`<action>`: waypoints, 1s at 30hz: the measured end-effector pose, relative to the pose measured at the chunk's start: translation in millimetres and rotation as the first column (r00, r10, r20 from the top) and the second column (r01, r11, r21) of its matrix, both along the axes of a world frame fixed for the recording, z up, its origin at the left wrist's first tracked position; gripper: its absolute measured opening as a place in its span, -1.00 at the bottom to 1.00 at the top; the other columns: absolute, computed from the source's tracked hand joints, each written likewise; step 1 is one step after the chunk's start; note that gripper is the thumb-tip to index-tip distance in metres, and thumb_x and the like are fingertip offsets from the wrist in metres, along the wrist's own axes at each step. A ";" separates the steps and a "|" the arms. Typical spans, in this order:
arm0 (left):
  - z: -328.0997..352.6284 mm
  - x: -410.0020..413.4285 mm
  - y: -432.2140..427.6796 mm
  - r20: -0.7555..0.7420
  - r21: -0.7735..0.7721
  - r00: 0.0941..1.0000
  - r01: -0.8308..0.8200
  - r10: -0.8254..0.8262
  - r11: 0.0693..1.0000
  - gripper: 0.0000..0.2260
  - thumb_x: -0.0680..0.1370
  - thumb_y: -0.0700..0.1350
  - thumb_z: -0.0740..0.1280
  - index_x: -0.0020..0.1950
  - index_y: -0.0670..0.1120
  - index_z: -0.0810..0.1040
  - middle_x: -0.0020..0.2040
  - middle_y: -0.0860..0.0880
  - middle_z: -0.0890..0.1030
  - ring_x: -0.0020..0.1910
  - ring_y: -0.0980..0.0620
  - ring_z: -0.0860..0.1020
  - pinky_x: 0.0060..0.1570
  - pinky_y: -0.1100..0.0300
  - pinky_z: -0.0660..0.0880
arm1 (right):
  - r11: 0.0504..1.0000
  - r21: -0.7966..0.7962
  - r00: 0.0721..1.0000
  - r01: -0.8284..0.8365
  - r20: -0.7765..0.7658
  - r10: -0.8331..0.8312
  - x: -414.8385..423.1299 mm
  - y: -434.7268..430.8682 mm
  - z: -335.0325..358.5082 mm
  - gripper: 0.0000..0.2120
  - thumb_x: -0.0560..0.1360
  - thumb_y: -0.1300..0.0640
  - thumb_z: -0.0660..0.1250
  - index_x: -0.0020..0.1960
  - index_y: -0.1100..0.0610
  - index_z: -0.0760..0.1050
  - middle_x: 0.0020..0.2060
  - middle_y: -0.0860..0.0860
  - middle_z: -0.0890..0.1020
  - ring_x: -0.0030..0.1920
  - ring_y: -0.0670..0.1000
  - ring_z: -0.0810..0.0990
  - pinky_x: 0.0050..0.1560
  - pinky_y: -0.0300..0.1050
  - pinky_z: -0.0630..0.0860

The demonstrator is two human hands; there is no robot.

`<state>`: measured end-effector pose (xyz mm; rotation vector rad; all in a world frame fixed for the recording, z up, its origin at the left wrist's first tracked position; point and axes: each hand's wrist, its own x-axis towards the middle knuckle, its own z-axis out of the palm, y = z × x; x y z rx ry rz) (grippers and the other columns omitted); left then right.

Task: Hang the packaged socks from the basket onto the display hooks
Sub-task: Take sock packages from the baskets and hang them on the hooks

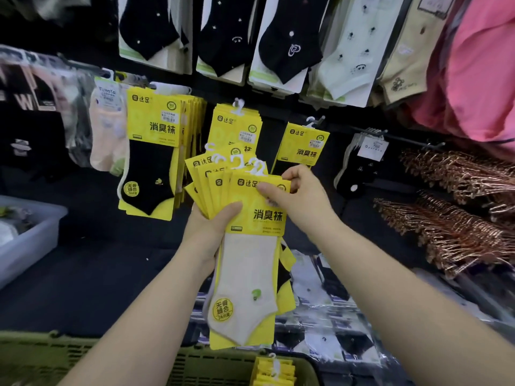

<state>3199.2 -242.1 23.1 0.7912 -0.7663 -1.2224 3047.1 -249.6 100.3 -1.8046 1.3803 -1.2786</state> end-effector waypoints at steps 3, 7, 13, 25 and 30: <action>0.3 -2.1 4.7 -0.015 0.001 1.000 0.027 -0.027 1.000 -0.15 0.08 0.04 0.56 0.34 -0.02 0.40 0.15 -0.08 0.63 0.08 -0.11 0.64 -0.02 -0.04 0.58 | 0.996 0.061 0.987 -0.064 0.148 0.054 -6.5 2.2 1.7 -0.73 0.35 0.09 0.53 -0.09 0.09 0.47 -0.22 0.00 0.64 -0.33 -0.14 0.65 -0.27 -0.22 0.60; 5.2 -1.9 1.4 -0.022 -0.019 1.000 0.015 -0.016 1.000 -0.26 0.11 0.04 0.56 0.26 -0.02 0.47 0.11 -0.07 0.66 0.06 -0.12 0.65 0.03 -0.07 0.57 | 0.995 0.039 0.974 -0.088 0.213 0.078 -26.1 -6.7 5.8 -0.88 0.42 0.18 0.47 -0.12 0.02 0.57 -0.06 0.01 0.66 -0.22 -0.06 0.64 -0.22 -0.23 0.58; 10.7 12.5 -11.4 0.056 -0.059 0.997 -0.052 0.056 0.997 -0.43 0.09 0.07 0.57 0.07 0.17 0.52 -0.06 0.07 0.71 -0.12 0.02 0.70 -0.32 0.13 0.61 | 0.973 -0.029 0.911 0.231 0.358 -0.206 -59.7 -44.3 33.2 -0.90 0.56 0.16 0.28 -0.08 0.01 0.55 -0.22 -0.03 0.55 -0.30 -0.10 0.46 -0.25 -0.26 0.47; 1.6 21.3 -23.3 0.145 -0.068 0.989 -0.022 0.032 0.997 -0.29 0.04 0.18 0.59 0.16 0.17 0.50 0.05 0.04 0.69 0.00 -0.05 0.67 -0.05 -0.05 0.60 | 0.953 0.010 0.896 0.303 0.338 -0.288 -35.2 -127.1 58.2 -0.87 0.54 0.18 0.29 0.01 0.14 0.61 -0.28 -0.05 0.55 -0.35 -0.11 0.49 -0.34 -0.24 0.43; 5.0 15.9 -20.5 0.100 -0.065 0.995 -0.001 0.008 0.998 -0.36 0.07 0.14 0.59 0.12 0.18 0.52 0.03 0.04 0.69 -0.02 -0.04 0.68 -0.08 -0.06 0.61 | 0.848 -0.060 0.849 0.527 0.074 -0.523 -43.6 -110.4 50.9 -0.73 0.51 0.06 0.32 0.20 0.05 0.47 0.26 0.11 0.39 0.18 0.10 0.45 0.18 0.01 0.47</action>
